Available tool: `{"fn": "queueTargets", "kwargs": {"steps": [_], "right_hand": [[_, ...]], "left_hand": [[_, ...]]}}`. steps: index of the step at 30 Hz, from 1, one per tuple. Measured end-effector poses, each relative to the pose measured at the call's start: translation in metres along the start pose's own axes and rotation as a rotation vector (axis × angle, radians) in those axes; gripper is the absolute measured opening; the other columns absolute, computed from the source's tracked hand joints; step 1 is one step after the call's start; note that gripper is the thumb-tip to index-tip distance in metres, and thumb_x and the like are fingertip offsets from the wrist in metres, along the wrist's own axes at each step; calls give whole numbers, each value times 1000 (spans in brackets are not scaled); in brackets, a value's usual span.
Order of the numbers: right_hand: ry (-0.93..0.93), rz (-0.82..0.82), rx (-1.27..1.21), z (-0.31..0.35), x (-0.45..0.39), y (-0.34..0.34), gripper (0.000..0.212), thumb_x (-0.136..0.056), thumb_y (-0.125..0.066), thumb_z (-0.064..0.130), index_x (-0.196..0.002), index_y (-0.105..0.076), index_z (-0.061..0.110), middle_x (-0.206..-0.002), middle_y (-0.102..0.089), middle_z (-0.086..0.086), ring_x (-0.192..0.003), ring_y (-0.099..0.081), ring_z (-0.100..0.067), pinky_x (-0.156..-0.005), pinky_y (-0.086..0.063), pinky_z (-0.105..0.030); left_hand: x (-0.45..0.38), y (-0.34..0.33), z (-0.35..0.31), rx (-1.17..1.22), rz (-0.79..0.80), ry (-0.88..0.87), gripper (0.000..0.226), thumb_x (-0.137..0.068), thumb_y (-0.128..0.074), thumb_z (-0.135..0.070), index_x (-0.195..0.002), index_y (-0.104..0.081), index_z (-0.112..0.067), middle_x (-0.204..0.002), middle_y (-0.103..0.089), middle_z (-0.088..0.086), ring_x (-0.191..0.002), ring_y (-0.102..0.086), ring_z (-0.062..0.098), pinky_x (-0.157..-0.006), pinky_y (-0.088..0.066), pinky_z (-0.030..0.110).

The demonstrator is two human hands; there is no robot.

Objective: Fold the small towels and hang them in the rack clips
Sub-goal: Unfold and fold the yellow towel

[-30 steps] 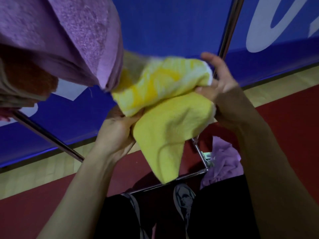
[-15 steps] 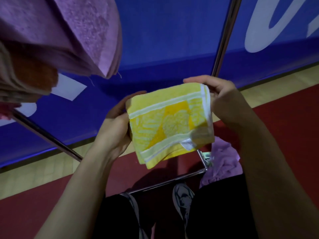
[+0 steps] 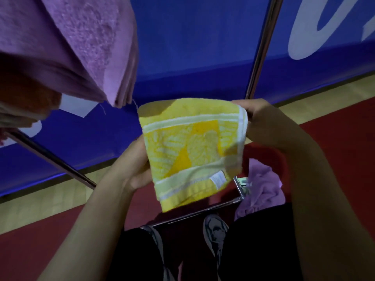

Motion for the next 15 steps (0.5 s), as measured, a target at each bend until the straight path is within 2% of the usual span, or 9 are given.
{"fn": "queueTargets", "kwargs": {"steps": [1, 3, 6, 9, 12, 13, 15], "right_hand": [[7, -8, -10, -1, -1, -1, 24, -88, -71, -2, -109, -73, 8, -91, -75, 15, -87, -67, 12, -75, -48, -8], [43, -74, -12, -1, -3, -1, 20, -89, -67, -8, -104, -71, 3, -91, -74, 4, -84, -67, 7, -73, -51, -15], [83, -143, -19, 1, -6, 1, 26, -89, -62, -14, -105, -68, 4, -92, -70, 4, -85, -66, 7, -76, -47, -11], [25, -197, -15, -1, -7, -1, 29, -93, -56, -9, -115, -64, 7, -93, -67, 9, -82, -65, 4, -74, -49, -15], [-174, -303, -42, -5, -6, -2, 16, -102, -56, 10, -117, -55, 8, -77, -57, 11, -57, -57, 4, -59, -44, -14], [-232, -328, -19, -6, -5, -1, 14, -103, -56, 21, -112, -54, 11, -74, -58, 8, -54, -57, 3, -58, -45, -15], [-316, -303, -31, -9, -3, 1, 23, -103, -54, 40, -98, -53, 18, -66, -61, 1, -54, -59, -5, -64, -51, -23]], "left_hand": [[0, -1, 0, 52, 33, 9, 48, -93, -43, -20, -59, -76, -20, -64, -70, -3, -57, -69, 10, -54, -57, 22], [-2, -1, 2, 163, 100, 3, 48, -97, -40, -25, -70, -80, -18, -75, -75, -1, -69, -74, 13, -64, -61, 26], [-1, 3, 4, 278, 87, 31, 45, -102, -41, -35, -101, -80, -13, -108, -76, 8, -100, -74, 25, -87, -62, 40], [0, 3, 4, 370, 104, 79, 51, -108, -35, -35, -125, -72, -4, -132, -68, 19, -124, -65, 36, -107, -51, 50], [4, 4, 9, 422, 71, 45, 61, -112, -22, -35, -144, -54, 6, -150, -52, 29, -143, -45, 43, -126, -21, 54], [3, 5, 9, 455, 128, 40, 63, -112, -19, -36, -147, -50, 6, -153, -48, 29, -146, -41, 43, -127, -15, 53], [2, 4, 5, 470, 219, -19, 67, -111, -14, -38, -150, -44, 8, -155, -44, 30, -149, -37, 43, -126, -12, 51]]}}
Point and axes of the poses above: each hand's wrist, its own x-axis away from the middle knuckle, its own y-axis out of the back of the hand, z = x × y, the point moved 1 cm from there along -x, towards the middle knuckle
